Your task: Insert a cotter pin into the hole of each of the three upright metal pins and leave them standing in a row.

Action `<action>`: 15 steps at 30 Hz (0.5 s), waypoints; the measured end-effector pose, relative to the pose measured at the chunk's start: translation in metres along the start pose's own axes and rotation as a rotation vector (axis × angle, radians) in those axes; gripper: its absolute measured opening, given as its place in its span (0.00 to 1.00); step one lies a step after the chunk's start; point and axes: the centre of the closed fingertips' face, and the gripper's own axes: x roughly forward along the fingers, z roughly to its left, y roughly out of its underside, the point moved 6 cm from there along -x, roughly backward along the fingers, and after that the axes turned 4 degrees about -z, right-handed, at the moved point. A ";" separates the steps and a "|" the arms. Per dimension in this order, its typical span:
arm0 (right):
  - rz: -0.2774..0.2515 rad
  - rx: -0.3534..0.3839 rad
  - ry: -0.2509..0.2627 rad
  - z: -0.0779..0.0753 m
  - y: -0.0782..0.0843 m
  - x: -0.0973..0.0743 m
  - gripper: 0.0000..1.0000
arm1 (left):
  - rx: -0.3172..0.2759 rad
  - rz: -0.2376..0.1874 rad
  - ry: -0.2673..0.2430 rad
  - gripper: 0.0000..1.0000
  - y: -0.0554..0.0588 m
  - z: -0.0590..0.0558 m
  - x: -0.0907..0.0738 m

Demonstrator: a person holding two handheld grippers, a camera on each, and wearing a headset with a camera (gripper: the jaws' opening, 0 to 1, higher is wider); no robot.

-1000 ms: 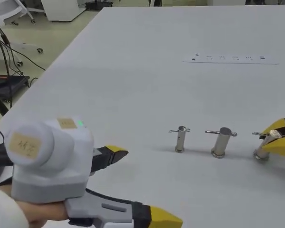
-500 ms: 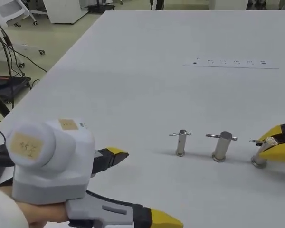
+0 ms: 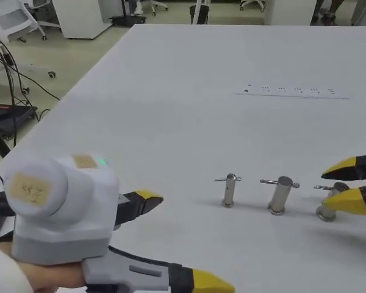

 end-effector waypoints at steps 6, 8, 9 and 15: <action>-0.071 0.033 0.124 0.014 -0.006 -0.016 0.54 | -0.019 -0.062 -0.013 0.99 -0.010 -0.001 -0.004; -0.087 0.063 0.145 0.021 -0.005 -0.022 0.58 | -0.024 -0.070 -0.014 0.99 -0.011 -0.001 -0.005; -0.100 0.080 0.159 0.024 -0.004 -0.024 0.60 | -0.020 -0.074 -0.015 0.99 -0.012 -0.001 -0.005; -0.128 0.141 0.217 0.045 0.001 -0.038 0.75 | 0.000 -0.056 -0.015 0.99 -0.008 -0.002 -0.006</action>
